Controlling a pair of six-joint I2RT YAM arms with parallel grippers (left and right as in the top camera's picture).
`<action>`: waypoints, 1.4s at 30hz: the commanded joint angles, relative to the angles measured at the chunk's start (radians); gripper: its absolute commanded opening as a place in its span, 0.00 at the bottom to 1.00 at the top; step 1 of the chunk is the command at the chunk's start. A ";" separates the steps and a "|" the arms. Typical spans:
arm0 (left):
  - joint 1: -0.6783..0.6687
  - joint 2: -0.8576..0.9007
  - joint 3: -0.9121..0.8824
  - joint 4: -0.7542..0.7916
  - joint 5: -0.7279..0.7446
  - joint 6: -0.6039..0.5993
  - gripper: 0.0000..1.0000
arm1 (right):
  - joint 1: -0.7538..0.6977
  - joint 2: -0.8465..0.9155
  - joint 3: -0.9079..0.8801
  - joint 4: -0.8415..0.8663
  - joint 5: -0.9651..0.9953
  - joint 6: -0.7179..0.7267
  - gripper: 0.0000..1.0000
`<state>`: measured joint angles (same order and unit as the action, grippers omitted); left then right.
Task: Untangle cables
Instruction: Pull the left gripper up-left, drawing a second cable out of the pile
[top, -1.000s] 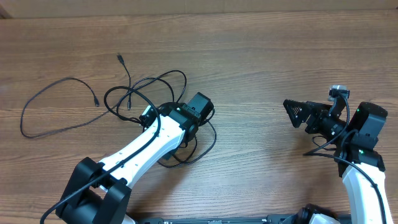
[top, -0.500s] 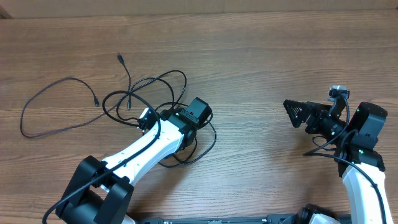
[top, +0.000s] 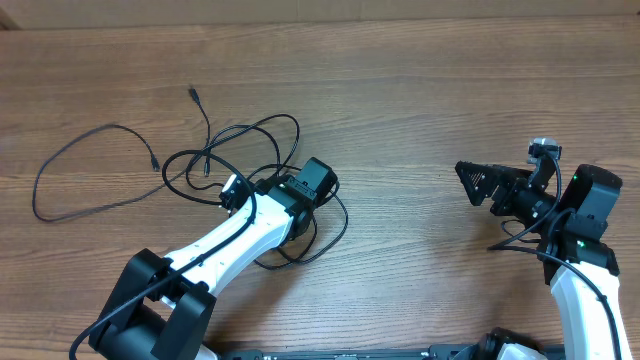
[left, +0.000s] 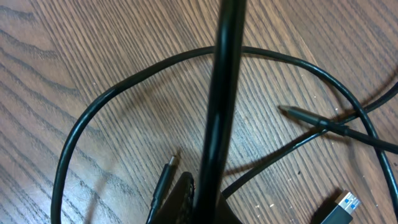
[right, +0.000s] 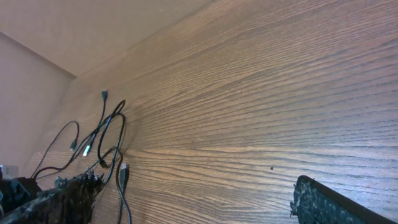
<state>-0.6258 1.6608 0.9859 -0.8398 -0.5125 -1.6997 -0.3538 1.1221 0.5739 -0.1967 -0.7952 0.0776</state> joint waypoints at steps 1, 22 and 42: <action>0.006 -0.009 0.008 0.000 0.013 0.103 0.04 | -0.006 0.002 0.009 0.003 0.010 -0.008 1.00; 0.173 -0.117 1.318 -0.365 0.445 0.963 0.04 | -0.006 0.002 0.009 0.002 0.031 -0.008 1.00; 0.352 -0.012 1.554 -0.402 0.606 0.985 0.04 | -0.006 0.002 0.009 0.002 0.032 -0.008 1.00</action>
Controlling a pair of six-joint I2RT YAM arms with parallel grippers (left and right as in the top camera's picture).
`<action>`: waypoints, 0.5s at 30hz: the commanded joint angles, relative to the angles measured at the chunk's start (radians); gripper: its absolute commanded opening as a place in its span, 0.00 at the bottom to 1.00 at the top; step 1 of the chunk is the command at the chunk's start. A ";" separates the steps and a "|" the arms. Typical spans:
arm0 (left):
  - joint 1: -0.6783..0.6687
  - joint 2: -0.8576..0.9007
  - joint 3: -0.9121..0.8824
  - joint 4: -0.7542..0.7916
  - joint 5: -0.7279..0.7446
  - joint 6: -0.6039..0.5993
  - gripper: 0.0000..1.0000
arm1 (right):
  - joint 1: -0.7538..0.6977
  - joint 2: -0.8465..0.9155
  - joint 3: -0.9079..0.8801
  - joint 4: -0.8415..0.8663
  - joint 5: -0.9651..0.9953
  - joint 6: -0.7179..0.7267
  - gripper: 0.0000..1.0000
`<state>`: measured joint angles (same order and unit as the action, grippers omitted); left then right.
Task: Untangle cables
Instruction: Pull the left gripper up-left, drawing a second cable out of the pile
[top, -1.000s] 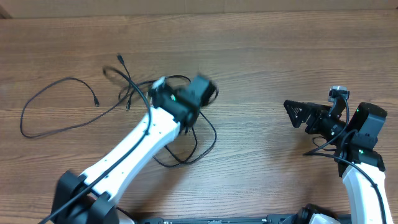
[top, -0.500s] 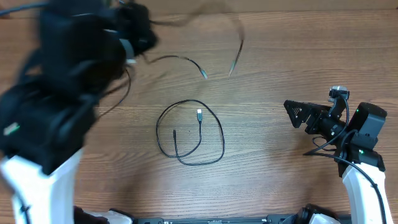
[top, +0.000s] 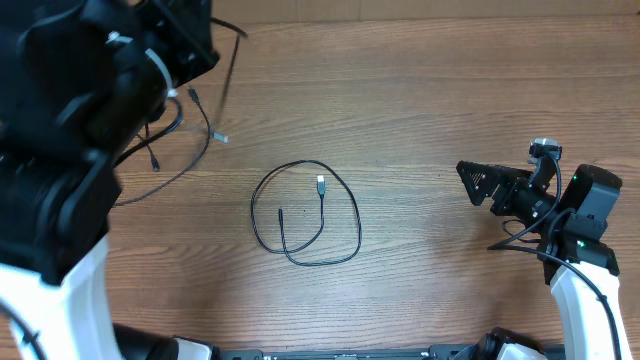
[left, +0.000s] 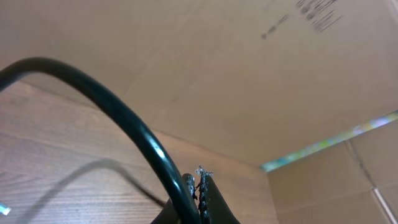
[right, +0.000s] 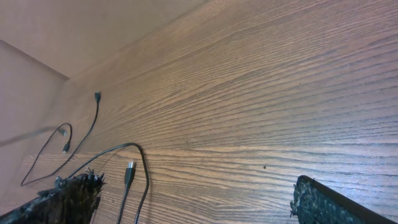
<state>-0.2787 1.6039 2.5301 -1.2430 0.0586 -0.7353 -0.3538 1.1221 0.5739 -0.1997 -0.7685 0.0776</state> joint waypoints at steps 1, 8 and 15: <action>0.005 0.060 0.010 0.002 0.048 0.021 0.04 | -0.006 0.002 0.009 0.005 0.005 -0.008 1.00; 0.005 0.152 0.010 0.059 0.130 0.014 0.04 | -0.006 0.002 0.009 0.005 0.008 -0.008 1.00; 0.024 0.287 0.010 0.245 0.118 0.054 0.04 | -0.006 0.002 0.009 0.002 0.008 -0.008 1.00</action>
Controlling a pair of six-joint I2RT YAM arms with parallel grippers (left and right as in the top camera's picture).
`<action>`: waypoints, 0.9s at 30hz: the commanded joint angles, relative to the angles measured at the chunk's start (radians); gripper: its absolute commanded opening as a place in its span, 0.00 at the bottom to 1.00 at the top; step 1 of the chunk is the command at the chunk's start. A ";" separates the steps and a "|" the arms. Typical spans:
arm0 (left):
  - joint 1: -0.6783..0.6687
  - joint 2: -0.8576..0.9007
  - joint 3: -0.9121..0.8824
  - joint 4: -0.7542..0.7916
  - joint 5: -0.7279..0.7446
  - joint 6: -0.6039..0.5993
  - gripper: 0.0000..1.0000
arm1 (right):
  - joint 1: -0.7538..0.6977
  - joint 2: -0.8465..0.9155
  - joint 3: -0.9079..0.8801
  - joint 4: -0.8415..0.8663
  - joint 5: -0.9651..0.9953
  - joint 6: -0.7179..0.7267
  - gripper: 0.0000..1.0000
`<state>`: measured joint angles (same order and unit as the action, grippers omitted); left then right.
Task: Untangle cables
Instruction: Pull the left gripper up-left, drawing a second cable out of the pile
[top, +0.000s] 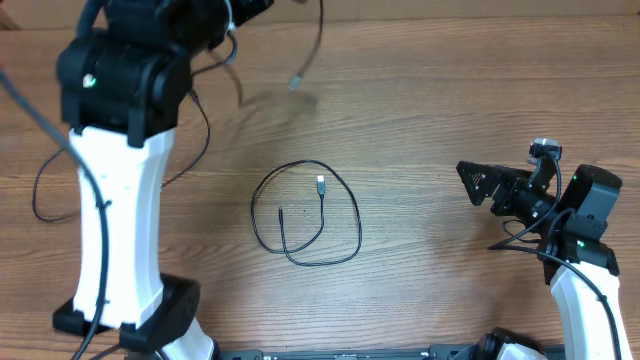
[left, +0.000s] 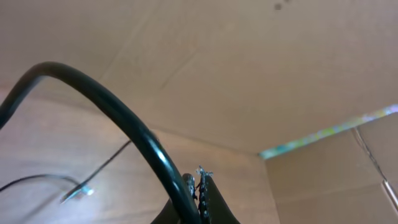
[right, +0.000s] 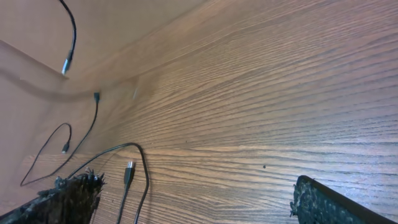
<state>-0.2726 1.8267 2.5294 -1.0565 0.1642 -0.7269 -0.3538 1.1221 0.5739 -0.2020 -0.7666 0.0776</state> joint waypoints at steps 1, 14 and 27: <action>0.026 0.087 0.010 0.082 0.011 0.048 0.04 | -0.006 0.002 0.009 0.005 0.007 -0.008 1.00; 0.407 0.275 0.010 0.043 -0.110 0.002 0.04 | -0.006 0.002 0.009 -0.018 0.086 -0.008 1.00; 0.707 0.401 0.003 -0.012 -0.252 -0.029 0.24 | -0.006 0.002 0.009 -0.047 0.085 -0.008 1.00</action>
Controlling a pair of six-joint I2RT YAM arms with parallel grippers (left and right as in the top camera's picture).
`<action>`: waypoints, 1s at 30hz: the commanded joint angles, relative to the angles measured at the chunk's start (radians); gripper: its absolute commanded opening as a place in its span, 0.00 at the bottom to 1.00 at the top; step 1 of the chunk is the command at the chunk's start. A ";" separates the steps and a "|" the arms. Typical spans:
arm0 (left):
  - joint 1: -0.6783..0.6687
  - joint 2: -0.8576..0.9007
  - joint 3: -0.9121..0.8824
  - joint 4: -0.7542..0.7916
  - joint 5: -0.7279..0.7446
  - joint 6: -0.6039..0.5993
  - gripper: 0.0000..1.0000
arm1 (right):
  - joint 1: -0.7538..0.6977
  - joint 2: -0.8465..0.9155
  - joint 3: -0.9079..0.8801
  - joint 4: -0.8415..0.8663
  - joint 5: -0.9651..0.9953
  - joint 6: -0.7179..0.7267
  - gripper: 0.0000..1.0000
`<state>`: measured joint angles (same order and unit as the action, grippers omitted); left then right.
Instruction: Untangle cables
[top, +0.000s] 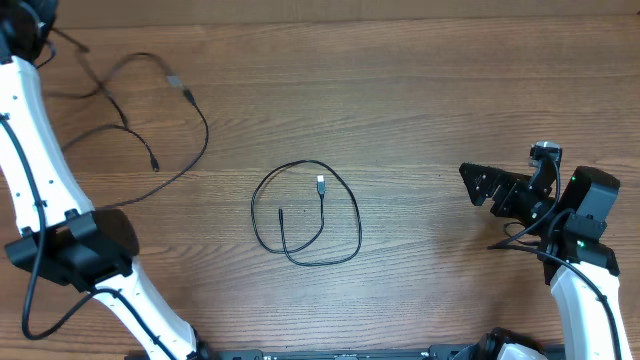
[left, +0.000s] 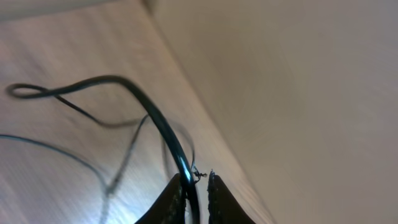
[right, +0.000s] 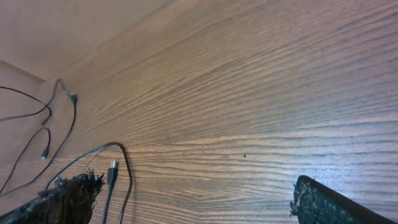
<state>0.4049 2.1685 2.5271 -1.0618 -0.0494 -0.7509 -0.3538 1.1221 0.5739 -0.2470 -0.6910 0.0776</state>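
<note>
A black cable (top: 305, 215) lies alone in a loose loop at mid-table, its USB plug (top: 320, 183) inside the loop. The right wrist view shows that loop (right: 118, 155) and plug (right: 112, 168) too. My left gripper (top: 40, 28) is raised at the far left corner, shut on a second black cable (left: 124, 84) pinched between its fingertips (left: 196, 180). That cable trails blurred over the left of the table, and its connector (top: 178, 84) hangs there. My right gripper (top: 480, 185) sits at the right, open and holding nothing (right: 193, 199).
A thin cable (top: 150, 160) lies on the wood at the left, under the lifted one. Whether the two still cross cannot be told. The left arm's base (top: 75, 250) stands at the left front. A cardboard wall runs behind the table.
My left gripper has moved from above the back left of the table to the far left corner. The held cable's hanging end has moved left with it. The right arm has not moved.
At first my left gripper was down in a tangle of cables at mid-table. Then it was raised at the left, shut on one cable, with one looped cable left alone at the centre. The held cable then dangled above the back edge, and now trails at the far left.
</note>
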 joint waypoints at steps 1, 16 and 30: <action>0.042 0.074 0.005 -0.013 -0.027 -0.005 0.45 | -0.006 0.002 0.009 -0.003 0.010 -0.008 1.00; 0.073 0.120 0.005 -0.060 0.309 0.109 1.00 | -0.006 0.002 0.009 0.002 0.010 -0.008 1.00; -0.031 0.120 0.005 -0.285 0.446 0.459 1.00 | -0.006 0.002 0.009 0.005 0.010 -0.008 1.00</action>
<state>0.4091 2.2959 2.5237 -1.2926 0.3798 -0.4217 -0.3538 1.1221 0.5739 -0.2478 -0.6903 0.0776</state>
